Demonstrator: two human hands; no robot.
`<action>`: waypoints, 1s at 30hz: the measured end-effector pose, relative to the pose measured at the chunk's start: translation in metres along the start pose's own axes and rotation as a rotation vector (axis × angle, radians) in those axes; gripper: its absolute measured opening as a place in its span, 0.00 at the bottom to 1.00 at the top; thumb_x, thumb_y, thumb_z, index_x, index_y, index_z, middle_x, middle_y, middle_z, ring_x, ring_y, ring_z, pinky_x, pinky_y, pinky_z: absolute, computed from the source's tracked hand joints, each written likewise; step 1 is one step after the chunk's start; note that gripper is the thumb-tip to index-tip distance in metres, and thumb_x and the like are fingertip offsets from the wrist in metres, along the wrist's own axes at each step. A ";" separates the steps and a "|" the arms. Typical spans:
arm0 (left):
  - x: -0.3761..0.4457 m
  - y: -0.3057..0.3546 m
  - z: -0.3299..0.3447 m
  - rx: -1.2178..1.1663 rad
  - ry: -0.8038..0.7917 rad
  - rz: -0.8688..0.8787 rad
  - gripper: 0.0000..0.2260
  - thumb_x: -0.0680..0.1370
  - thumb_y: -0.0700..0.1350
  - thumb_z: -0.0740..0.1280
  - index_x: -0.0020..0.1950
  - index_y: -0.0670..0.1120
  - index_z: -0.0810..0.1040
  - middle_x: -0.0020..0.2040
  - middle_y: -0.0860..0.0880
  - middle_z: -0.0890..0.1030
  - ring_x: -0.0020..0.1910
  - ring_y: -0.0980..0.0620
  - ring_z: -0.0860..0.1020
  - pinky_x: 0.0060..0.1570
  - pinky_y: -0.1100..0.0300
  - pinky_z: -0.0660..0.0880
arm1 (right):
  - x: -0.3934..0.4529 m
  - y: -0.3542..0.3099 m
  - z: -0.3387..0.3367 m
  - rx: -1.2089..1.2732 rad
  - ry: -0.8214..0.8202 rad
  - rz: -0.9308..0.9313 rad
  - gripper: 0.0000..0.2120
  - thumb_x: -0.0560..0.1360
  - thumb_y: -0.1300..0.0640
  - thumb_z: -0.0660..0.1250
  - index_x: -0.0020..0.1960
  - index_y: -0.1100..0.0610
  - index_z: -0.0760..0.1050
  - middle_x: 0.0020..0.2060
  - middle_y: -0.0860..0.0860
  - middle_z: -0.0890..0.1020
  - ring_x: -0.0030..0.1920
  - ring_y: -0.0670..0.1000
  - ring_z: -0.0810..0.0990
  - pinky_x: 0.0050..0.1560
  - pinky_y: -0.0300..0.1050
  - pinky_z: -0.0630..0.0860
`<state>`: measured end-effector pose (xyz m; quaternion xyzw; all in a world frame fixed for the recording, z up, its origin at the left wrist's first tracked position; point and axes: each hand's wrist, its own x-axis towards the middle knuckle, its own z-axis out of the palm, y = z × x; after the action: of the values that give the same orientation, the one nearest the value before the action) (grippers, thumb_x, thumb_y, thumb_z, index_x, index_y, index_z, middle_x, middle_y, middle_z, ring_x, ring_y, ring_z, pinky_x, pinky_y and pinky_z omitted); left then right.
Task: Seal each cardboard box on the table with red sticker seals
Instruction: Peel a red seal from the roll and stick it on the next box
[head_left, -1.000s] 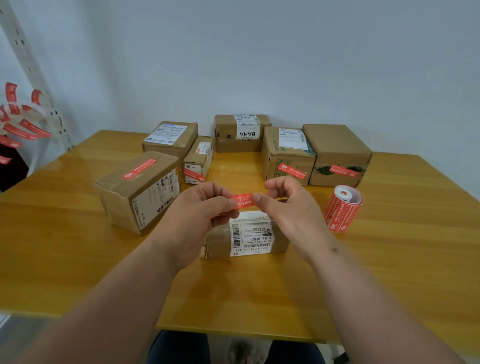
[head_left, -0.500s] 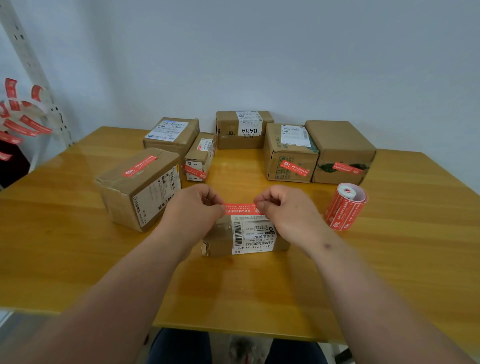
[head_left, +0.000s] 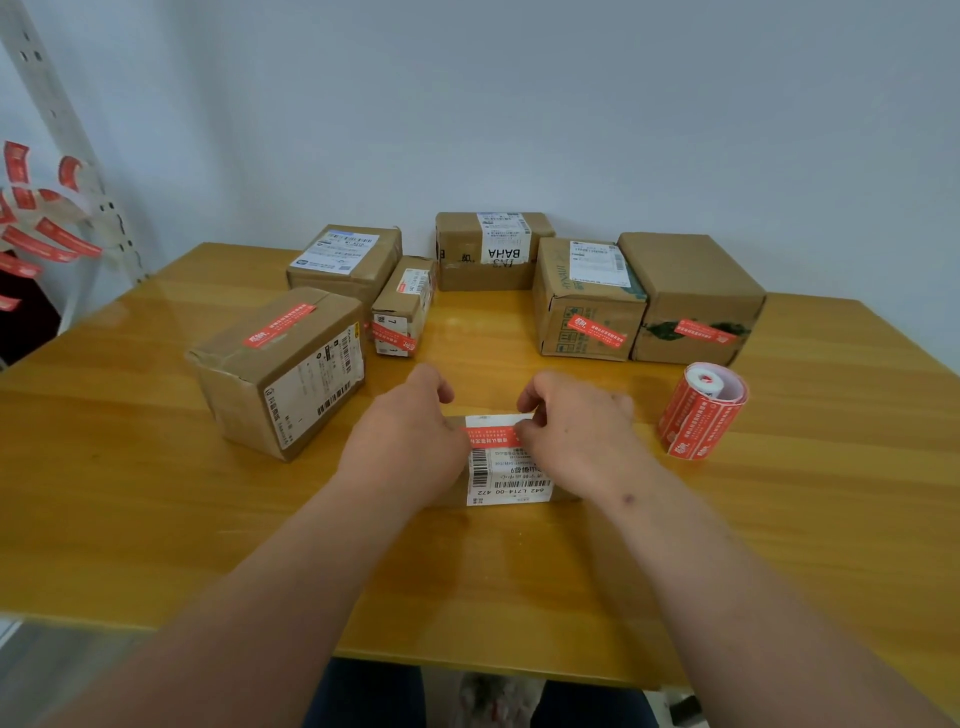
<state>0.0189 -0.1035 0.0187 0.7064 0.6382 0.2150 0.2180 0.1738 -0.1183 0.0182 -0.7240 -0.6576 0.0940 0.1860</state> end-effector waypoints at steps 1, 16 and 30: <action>0.000 0.000 0.001 0.007 -0.003 0.002 0.14 0.76 0.46 0.68 0.58 0.54 0.69 0.43 0.53 0.80 0.41 0.55 0.78 0.33 0.61 0.75 | 0.001 0.000 0.001 -0.005 0.001 -0.001 0.07 0.77 0.53 0.63 0.55 0.47 0.73 0.45 0.44 0.80 0.51 0.48 0.76 0.57 0.48 0.57; 0.019 -0.022 0.009 -0.219 -0.064 -0.106 0.21 0.70 0.44 0.75 0.59 0.57 0.73 0.53 0.51 0.73 0.51 0.49 0.76 0.52 0.50 0.78 | 0.002 0.015 0.001 0.513 -0.192 0.324 0.12 0.76 0.59 0.63 0.58 0.49 0.74 0.57 0.51 0.79 0.53 0.51 0.80 0.54 0.51 0.79; 0.017 -0.022 0.018 -0.063 -0.038 -0.038 0.17 0.70 0.59 0.72 0.56 0.57 0.75 0.57 0.51 0.72 0.56 0.50 0.71 0.60 0.50 0.73 | 0.002 0.021 0.018 0.555 -0.176 0.237 0.19 0.71 0.50 0.72 0.60 0.50 0.75 0.58 0.50 0.74 0.51 0.49 0.79 0.44 0.41 0.78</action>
<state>0.0134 -0.0852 -0.0080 0.6909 0.6402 0.2171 0.2563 0.1859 -0.1151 -0.0066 -0.7061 -0.5314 0.3535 0.3067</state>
